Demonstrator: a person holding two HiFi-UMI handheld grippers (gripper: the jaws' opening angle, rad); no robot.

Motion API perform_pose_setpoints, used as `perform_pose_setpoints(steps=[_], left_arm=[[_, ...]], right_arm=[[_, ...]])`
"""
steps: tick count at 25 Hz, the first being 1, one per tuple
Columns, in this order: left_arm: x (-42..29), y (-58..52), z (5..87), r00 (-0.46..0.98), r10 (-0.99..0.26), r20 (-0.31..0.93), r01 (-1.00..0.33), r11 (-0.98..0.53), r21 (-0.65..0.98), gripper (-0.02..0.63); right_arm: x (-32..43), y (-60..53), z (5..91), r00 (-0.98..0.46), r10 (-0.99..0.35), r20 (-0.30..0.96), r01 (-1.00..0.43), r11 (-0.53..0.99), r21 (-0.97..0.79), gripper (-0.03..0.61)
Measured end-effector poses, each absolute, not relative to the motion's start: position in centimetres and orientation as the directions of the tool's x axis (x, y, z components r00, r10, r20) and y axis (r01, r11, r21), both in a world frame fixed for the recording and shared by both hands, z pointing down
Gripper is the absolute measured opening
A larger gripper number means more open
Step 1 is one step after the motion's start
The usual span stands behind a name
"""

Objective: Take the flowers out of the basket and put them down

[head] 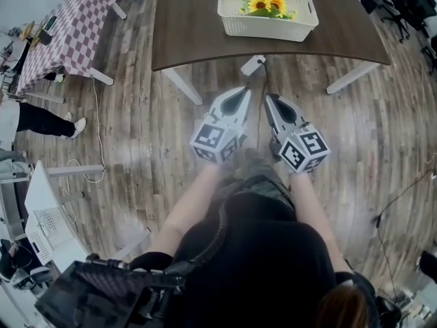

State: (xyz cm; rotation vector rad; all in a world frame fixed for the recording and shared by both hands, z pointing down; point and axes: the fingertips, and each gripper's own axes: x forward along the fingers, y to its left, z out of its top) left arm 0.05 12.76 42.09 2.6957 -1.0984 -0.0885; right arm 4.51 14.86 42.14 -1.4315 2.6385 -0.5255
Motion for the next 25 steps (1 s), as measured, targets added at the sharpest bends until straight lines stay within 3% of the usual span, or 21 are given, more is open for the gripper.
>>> perform_pose_setpoints(steps=[15, 25], left_arm=[[0.3, 6.3, 41.7, 0.677, -0.736, 0.028, -0.72, -0.653, 0.234, 0.002], [4.1, -0.7, 41.8, 0.67, -0.741, 0.03, -0.725, -0.647, 0.236, 0.002]], right_arm=[[5.9, 7.9, 41.6, -0.582, -0.811, 0.065, -0.773, 0.527, -0.353, 0.003], [9.6, 0.2, 41.2, -0.6, -0.798, 0.045, -0.752, 0.544, -0.371, 0.003]])
